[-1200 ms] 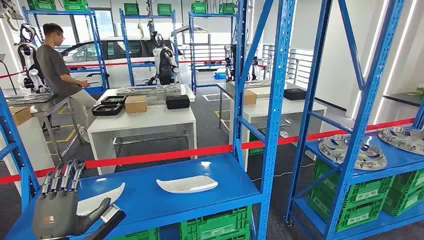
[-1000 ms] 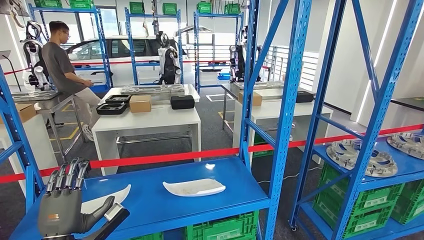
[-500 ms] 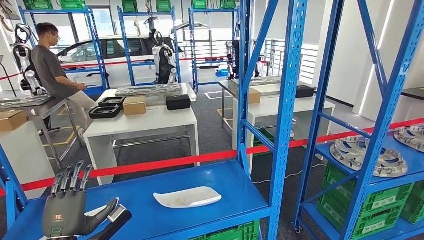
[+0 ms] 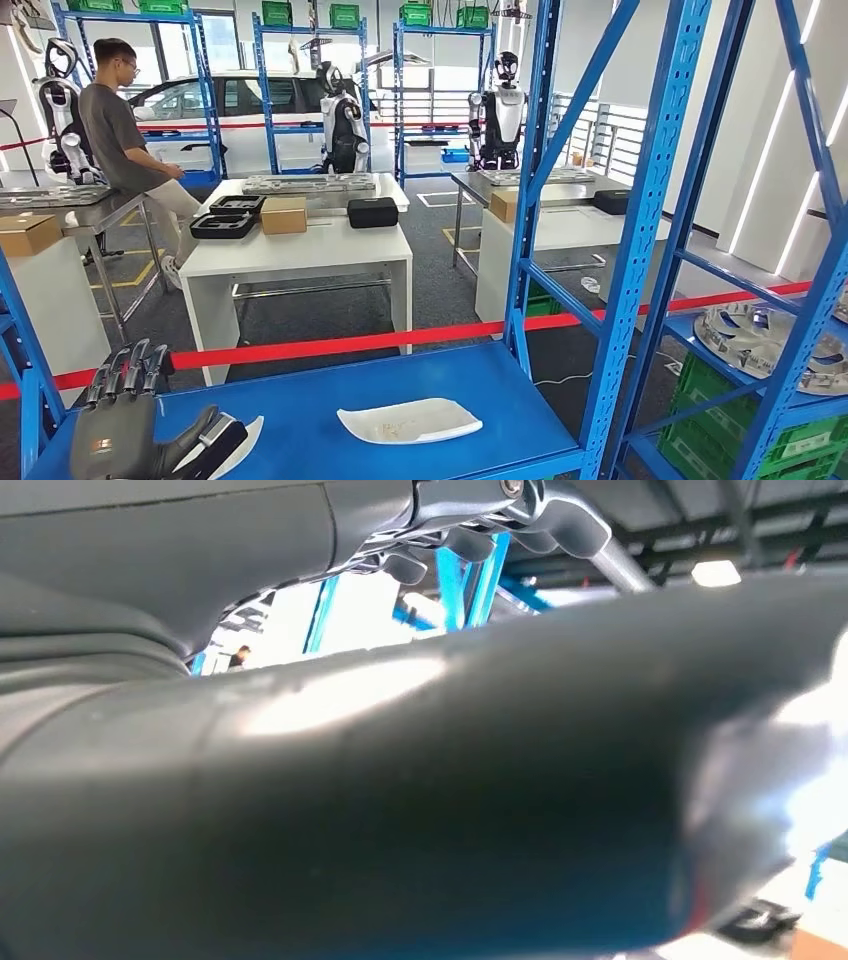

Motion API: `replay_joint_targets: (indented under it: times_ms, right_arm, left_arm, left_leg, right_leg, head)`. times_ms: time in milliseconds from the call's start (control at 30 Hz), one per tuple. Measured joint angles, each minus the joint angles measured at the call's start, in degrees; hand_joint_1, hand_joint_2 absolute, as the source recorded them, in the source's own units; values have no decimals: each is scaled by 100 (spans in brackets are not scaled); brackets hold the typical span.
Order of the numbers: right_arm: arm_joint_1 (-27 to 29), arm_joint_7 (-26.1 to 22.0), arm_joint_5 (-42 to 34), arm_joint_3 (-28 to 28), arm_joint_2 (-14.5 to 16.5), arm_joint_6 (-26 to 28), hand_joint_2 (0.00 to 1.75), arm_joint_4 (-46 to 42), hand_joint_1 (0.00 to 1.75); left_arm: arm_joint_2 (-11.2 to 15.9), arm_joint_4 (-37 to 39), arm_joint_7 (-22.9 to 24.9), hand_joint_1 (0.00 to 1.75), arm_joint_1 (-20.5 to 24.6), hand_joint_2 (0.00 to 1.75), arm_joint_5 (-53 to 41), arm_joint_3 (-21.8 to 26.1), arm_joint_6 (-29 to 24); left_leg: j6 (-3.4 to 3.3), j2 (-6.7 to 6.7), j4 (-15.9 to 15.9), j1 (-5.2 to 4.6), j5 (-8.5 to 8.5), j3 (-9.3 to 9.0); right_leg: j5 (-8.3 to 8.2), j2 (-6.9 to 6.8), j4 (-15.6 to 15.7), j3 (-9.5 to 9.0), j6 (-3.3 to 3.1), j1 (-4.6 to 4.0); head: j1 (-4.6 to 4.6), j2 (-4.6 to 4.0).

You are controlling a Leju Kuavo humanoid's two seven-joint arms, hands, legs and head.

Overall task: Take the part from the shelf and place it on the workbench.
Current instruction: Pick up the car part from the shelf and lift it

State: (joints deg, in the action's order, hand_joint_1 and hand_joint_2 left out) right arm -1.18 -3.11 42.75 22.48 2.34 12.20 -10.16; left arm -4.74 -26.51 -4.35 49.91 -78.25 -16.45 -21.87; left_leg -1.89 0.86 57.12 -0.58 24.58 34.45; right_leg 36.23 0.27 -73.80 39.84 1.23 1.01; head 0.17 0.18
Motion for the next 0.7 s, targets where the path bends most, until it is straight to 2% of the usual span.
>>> replay_joint_targets:
  times_ms: [33,67,133,167,200,267,333,367,433,467,500,533,567,600,633,667,700]
  right_arm:
    - [6,1,4,8,0,0,0,0,0]
    - [9,1,11,13,-1,0,0,0,0]
    - [19,2,29,23,-3,-1,0,2,0]
    - [21,4,38,28,-4,-2,0,3,0]
    - [24,5,47,33,-2,-3,0,4,0]
    - [14,10,65,44,2,-7,0,4,0]
    - [10,13,90,57,4,-7,0,4,0]
    - [8,15,102,61,4,-5,0,4,0]
    - [3,25,122,64,4,-4,0,4,0]
    - [3,30,133,64,5,-5,0,4,0]
    - [6,34,144,64,6,-7,0,4,0]
    - [11,36,154,64,7,-8,0,4,0]
    - [14,37,162,65,8,-9,0,4,0]
    - [15,37,168,66,9,-9,0,4,0]
    - [12,37,174,68,9,-9,0,4,0]
    - [9,36,181,72,9,-9,0,4,0]
    - [6,37,188,80,8,-10,0,4,0]
  left_arm:
    - [8,40,4,0,-9,0,16,23,12]
    - [18,77,10,0,-13,0,33,46,20]
    - [40,148,21,0,-13,0,59,88,40]
    - [56,181,32,0,-11,0,69,107,58]
    - [77,210,44,0,-10,0,75,126,80]
    - [131,249,99,0,-4,0,83,178,103]
    - [196,274,169,0,-1,0,92,229,84]
    - [229,293,197,0,0,0,94,254,73]
    - [293,344,231,0,-17,0,95,308,80]
    - [326,375,238,0,-38,0,95,334,105]
    - [362,405,243,0,-61,0,91,354,141]
    - [397,434,249,0,-77,0,84,366,182]
    - [433,459,257,0,-85,0,70,373,221]
    - [465,479,263,0,-87,0,53,377,252]
    - [491,497,268,0,-86,0,39,382,279]
    - [513,514,272,0,-85,0,26,391,304]
    - [529,531,267,0,-89,0,19,400,333]
  left_leg:
    - [8,7,14,-1,63,-61]
    - [21,11,31,-1,133,-131]
    - [63,14,69,-7,275,-241]
    - [94,19,83,-13,332,-276]
    - [126,24,90,-19,368,-296]
    - [188,33,106,-31,381,-327]
    - [250,20,334,-27,358,-216]
    - [285,9,586,-16,385,-68]
    - [356,-14,1254,24,607,370]
    - [387,-21,1523,48,739,581]
    - [408,-28,1650,68,796,726]
    - [421,-34,1593,83,729,776]
    - [428,-40,1337,92,527,719]
    - [427,-46,934,97,245,577]
    - [422,-51,536,94,37,428]
    - [401,-55,238,83,-61,308]
    - [371,-56,70,71,-112,234]
  right_leg:
    - [-37,-1,130,51,-3,0]
    - [-224,-2,428,18,-13,0]
    - [-830,-10,1153,-137,-50,-14]
    - [-1043,-13,1378,-197,-77,-27]
    - [-1173,-12,1486,-227,-109,-37]
    - [-1193,-5,1508,-277,-173,-41]
    - [-1187,-3,1553,-366,-241,-19]
    - [-1169,-3,1572,-416,-275,-5]
    - [-1115,-4,1589,-480,-323,4]
    - [-1084,0,1589,-506,-332,5]
    - [-1051,6,1588,-536,-330,6]
    - [-1019,12,1586,-570,-322,8]
    - [-986,17,1585,-612,-309,12]
    - [-953,19,1584,-658,-291,16]
    - [-921,20,1578,-697,-267,15]
    - [-893,21,1574,-719,-238,12]
    - [-867,20,1569,-727,-205,7]
  head:
    - [3,0]
    - [5,0]
    - [4,-1]
    - [-2,-1]
    - [-6,0]
    - [-8,1]
    - [-11,0]
    - [-17,1]
    - [-33,1]
    - [-35,1]
    - [-37,1]
    - [-39,1]
    - [-41,0]
    - [-44,0]
    - [-46,-1]
    - [-48,-1]
    - [-46,-1]
